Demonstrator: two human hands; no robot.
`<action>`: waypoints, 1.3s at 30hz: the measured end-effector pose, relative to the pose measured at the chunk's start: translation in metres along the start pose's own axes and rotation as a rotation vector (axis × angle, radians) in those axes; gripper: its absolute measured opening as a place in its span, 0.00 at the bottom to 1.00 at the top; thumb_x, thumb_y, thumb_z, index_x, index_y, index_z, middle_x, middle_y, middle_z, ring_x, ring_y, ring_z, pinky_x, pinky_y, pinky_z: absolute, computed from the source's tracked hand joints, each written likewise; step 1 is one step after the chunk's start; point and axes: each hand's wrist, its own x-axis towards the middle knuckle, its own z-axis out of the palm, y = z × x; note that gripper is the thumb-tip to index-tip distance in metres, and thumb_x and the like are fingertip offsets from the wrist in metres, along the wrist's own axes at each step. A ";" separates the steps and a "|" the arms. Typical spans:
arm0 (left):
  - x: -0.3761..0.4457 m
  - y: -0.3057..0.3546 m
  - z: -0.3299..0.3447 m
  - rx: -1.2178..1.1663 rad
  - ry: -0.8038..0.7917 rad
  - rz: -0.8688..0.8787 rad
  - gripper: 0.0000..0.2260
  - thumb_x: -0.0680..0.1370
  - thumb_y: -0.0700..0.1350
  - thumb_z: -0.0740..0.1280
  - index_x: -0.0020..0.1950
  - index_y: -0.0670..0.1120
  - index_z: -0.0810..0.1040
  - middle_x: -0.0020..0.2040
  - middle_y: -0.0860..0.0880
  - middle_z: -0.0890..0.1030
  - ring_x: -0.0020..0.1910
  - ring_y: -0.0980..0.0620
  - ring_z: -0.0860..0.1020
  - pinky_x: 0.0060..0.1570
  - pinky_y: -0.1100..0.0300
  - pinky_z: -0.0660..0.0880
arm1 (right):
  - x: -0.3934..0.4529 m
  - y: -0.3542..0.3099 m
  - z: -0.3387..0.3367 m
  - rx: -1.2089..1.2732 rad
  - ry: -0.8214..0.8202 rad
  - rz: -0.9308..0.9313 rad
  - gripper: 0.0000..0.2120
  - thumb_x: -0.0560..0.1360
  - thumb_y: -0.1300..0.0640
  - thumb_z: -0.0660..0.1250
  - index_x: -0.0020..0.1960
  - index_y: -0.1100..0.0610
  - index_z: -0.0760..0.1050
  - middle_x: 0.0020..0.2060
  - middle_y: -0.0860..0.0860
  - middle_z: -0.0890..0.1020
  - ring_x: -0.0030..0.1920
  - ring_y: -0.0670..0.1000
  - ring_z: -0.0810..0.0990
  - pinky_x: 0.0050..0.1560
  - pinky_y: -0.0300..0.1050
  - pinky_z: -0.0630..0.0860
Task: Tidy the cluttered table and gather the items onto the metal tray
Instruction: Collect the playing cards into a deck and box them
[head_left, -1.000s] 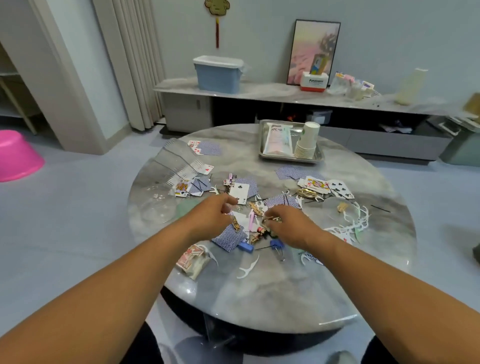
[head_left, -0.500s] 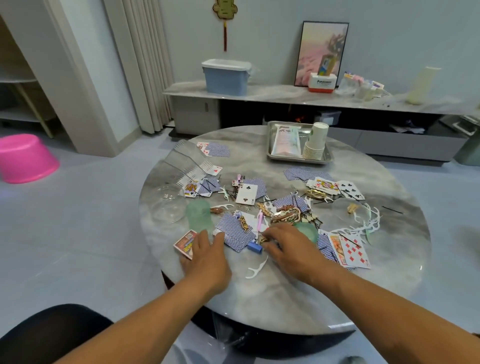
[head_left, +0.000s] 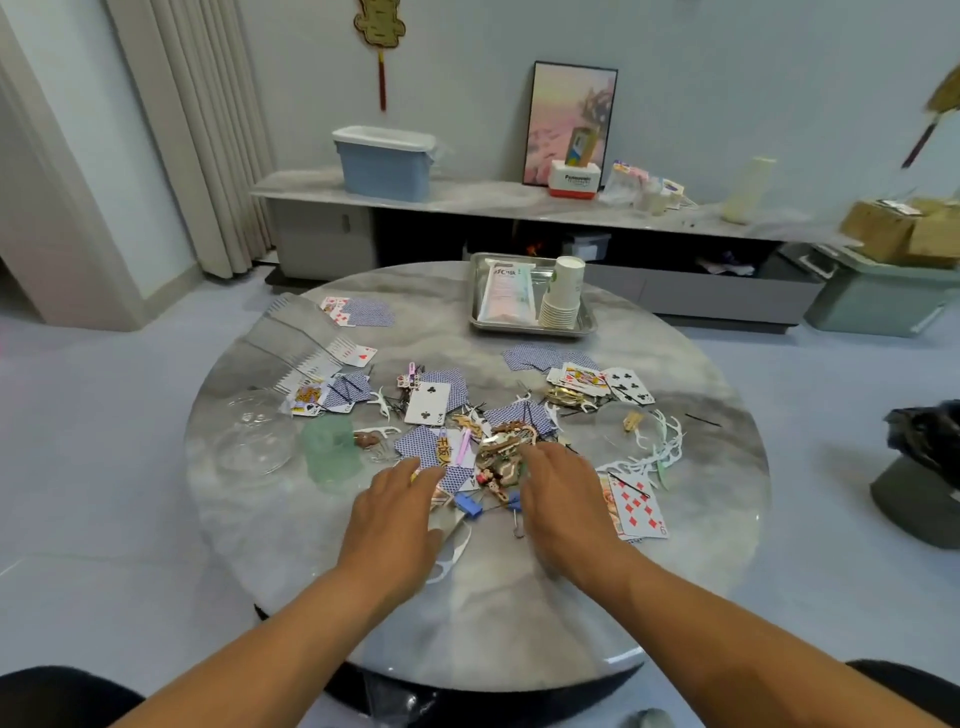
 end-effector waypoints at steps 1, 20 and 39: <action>0.003 -0.002 0.000 0.043 -0.020 -0.003 0.33 0.77 0.52 0.69 0.80 0.56 0.60 0.80 0.50 0.58 0.79 0.47 0.55 0.74 0.53 0.57 | -0.001 0.004 -0.002 -0.027 0.009 0.059 0.23 0.82 0.56 0.55 0.77 0.53 0.64 0.70 0.52 0.72 0.69 0.56 0.68 0.71 0.52 0.64; -0.001 0.021 0.059 0.171 0.051 0.259 0.31 0.80 0.65 0.38 0.83 0.58 0.48 0.83 0.50 0.45 0.82 0.50 0.39 0.79 0.50 0.37 | -0.030 0.013 0.035 0.315 0.039 0.299 0.26 0.85 0.42 0.51 0.81 0.46 0.57 0.82 0.51 0.55 0.81 0.52 0.50 0.80 0.49 0.47; 0.080 0.037 0.043 -0.205 0.201 0.090 0.28 0.82 0.67 0.44 0.81 0.59 0.56 0.83 0.54 0.54 0.81 0.56 0.46 0.80 0.53 0.44 | 0.048 0.050 0.008 0.336 0.259 0.303 0.20 0.84 0.45 0.53 0.69 0.49 0.75 0.72 0.51 0.72 0.73 0.53 0.67 0.74 0.52 0.62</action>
